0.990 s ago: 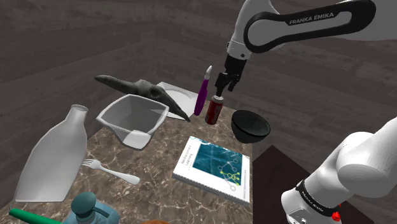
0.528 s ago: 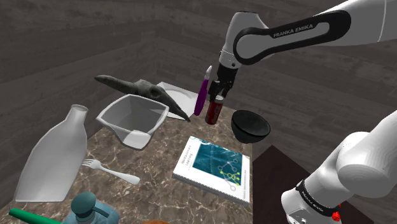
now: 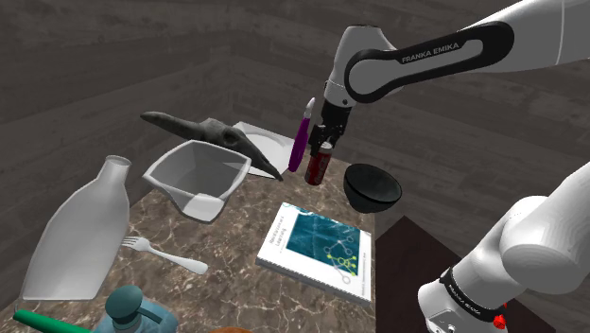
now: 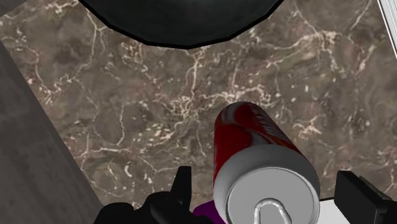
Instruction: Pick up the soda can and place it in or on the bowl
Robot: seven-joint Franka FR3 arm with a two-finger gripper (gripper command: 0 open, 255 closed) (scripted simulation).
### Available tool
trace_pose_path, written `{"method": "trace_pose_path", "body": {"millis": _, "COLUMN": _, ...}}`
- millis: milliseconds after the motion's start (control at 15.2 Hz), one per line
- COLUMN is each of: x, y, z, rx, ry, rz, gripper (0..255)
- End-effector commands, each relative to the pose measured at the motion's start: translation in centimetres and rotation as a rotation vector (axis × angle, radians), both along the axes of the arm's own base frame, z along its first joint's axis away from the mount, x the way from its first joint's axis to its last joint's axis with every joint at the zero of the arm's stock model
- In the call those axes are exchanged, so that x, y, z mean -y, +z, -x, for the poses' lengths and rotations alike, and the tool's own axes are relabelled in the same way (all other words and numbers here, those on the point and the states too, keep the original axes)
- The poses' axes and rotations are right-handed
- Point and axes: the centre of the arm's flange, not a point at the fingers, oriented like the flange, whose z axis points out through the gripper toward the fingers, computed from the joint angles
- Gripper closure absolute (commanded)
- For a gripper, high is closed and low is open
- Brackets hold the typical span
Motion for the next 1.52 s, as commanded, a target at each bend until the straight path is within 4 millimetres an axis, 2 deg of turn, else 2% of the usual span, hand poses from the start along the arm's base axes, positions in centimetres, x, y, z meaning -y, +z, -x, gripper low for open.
{"method": "trace_pose_path", "body": {"millis": 0, "x": 0.0, "y": 0.0, "z": 0.0, "rx": 0.0, "ry": 0.0, "rz": 0.0, "gripper": 0}}
{"method": "trace_pose_path", "body": {"millis": 66, "x": 0.0, "y": 0.0, "z": 0.0, "rx": 0.0, "ry": 0.0, "rz": 0.0, "gripper": 255}}
{"method": "trace_pose_path", "body": {"millis": 660, "x": 0.0, "y": 0.0, "z": 0.0, "rx": 0.0, "ry": 0.0, "rz": 0.0, "gripper": 255}}
{"method": "trace_pose_path", "body": {"millis": 1452, "x": 0.0, "y": 6.3, "z": 0.0, "rx": 0.0, "ry": 0.0, "rz": 0.0, "gripper": 255}}
